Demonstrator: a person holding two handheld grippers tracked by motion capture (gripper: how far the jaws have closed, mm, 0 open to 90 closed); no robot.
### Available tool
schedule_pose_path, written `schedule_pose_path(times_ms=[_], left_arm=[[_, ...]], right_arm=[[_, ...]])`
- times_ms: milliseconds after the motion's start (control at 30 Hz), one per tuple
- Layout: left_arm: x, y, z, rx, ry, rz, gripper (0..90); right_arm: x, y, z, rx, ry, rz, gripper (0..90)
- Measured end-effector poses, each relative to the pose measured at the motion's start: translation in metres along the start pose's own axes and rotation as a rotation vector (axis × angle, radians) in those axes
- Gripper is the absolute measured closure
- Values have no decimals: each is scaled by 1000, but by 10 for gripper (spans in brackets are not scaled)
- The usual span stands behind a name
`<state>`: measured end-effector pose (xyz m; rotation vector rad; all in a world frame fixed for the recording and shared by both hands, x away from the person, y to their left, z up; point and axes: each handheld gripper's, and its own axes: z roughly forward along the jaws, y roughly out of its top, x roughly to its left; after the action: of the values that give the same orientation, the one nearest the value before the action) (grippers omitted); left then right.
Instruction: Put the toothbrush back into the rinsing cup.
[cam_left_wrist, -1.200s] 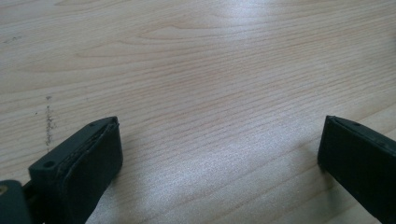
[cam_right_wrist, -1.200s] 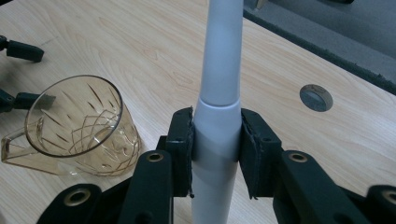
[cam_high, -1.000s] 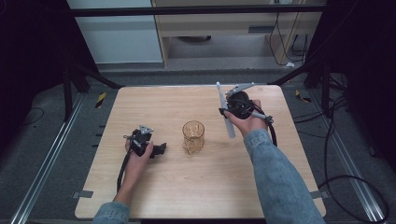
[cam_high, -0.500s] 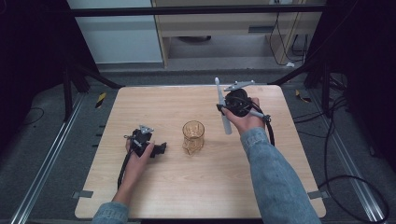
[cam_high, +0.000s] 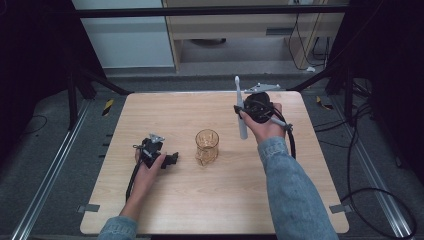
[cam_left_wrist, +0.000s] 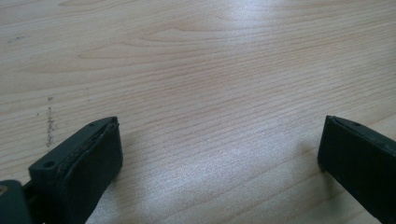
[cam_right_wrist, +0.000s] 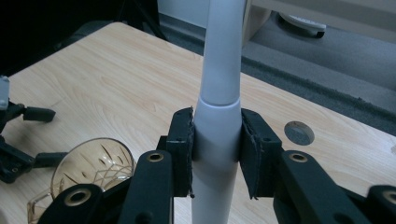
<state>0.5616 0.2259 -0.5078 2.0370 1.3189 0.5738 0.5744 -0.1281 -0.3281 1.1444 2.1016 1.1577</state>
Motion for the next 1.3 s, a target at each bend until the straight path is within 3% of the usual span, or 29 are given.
schedule_pose_path(times_ms=[233,467,667,1300], left_arm=[[0,1,1,-2,1,-4,0],[0,1,1,0,2,-4,0],[0,1,1,0,2,-1,0],[0,1,1,0,5,-4,0]], right_arm=[[5,7,-3,-50,9,21,673],[21,15,3,-64,-12,-16,674],[27,22,4,-93,-3,-5,673],[37,30,3,-148,20,-3,673]])
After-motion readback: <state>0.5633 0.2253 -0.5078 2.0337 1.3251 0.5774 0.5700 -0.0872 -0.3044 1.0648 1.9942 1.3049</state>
